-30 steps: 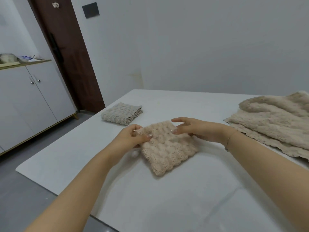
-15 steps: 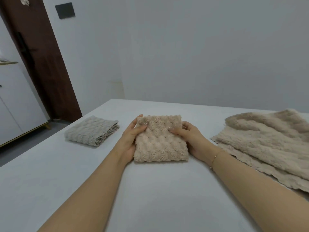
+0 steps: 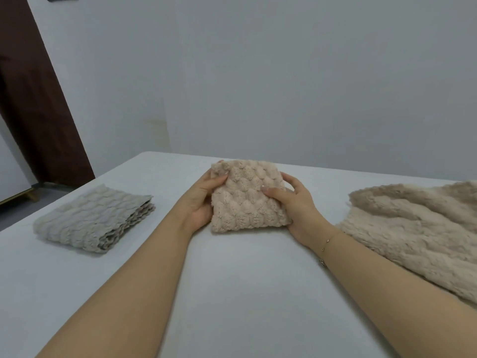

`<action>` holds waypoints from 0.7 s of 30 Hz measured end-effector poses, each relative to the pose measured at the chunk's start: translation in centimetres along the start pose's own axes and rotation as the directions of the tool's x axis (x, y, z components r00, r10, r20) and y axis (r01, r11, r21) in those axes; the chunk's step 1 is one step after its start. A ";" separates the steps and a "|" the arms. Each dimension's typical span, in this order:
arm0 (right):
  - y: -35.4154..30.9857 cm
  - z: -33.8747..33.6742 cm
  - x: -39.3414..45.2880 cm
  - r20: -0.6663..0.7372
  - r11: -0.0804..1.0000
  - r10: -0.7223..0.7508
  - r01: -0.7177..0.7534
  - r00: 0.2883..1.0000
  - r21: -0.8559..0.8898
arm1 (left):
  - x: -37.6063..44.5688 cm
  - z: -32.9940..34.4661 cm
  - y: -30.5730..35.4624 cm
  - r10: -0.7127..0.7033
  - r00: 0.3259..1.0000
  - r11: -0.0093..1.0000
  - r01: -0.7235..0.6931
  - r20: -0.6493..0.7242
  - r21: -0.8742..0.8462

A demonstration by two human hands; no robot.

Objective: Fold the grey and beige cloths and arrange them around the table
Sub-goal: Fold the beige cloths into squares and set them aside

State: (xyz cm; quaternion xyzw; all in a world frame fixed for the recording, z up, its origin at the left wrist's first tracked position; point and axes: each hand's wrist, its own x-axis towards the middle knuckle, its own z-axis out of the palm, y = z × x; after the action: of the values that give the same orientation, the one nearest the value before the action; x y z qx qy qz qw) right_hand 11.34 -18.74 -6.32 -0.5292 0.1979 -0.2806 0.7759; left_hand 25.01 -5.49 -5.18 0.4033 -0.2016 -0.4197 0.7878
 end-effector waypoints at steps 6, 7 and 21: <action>-0.7 -0.8 4.4 -0.068 0.997 -0.080 0.079 0.995 -0.010 | 2.5 -0.6 -0.4 0.052 0.975 0.997 -0.038 -0.217 0.072; -0.8 -0.9 5.2 -0.090 0.996 -0.087 0.085 0.992 -0.015 | 2.6 -0.5 -0.6 0.079 0.970 0.993 -0.056 -0.231 0.104; -1.0 -1.8 12.4 -0.329 0.927 -0.043 -0.085 0.943 -0.366 | 3.1 -1.2 -1.4 0.474 0.810 0.666 -0.075 -0.344 0.742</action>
State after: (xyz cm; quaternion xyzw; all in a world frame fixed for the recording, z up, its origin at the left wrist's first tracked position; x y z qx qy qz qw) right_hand 19.55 -28.30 -6.14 -0.6108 0.3812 -0.3139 0.6189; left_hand 26.92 -7.94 -7.06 0.7288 -0.1890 -0.0600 0.6554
